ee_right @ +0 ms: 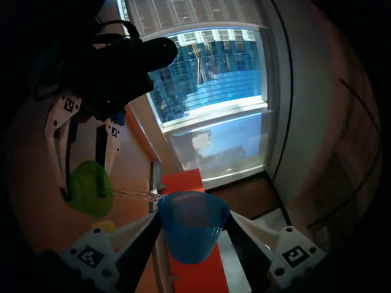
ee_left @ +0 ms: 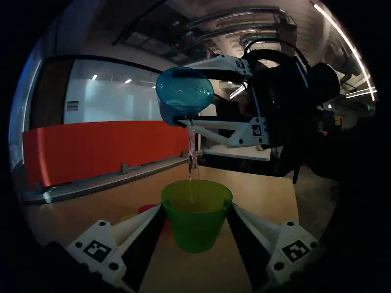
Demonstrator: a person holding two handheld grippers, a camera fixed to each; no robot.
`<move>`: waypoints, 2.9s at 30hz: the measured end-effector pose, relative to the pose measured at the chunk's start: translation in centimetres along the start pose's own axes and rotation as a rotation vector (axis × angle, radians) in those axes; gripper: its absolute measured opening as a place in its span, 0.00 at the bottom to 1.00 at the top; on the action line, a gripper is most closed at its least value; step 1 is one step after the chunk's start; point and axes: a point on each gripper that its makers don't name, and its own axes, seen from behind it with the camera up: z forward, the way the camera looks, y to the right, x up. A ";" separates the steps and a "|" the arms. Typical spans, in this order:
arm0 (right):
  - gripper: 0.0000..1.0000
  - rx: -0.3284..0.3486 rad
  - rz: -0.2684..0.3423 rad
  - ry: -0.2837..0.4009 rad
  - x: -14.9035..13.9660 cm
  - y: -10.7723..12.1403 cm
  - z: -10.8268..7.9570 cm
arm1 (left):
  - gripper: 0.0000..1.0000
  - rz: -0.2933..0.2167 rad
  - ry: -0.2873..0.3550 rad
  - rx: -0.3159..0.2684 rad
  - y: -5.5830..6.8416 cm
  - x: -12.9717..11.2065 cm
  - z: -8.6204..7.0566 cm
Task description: Pour water
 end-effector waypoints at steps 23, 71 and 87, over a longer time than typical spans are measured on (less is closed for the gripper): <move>0.90 -0.002 -0.112 -0.001 0.5 0.8 0.2 | 0.84 0.004 0.006 -0.009 0.3 0.6 0.2; 0.90 -0.050 -0.321 0.023 3.3 3.5 -0.2 | 0.84 0.010 0.018 -0.016 0.7 1.3 -0.1; 0.90 -0.067 -0.403 0.024 3.8 4.2 -0.3 | 0.84 0.012 0.023 -0.020 0.7 1.6 0.0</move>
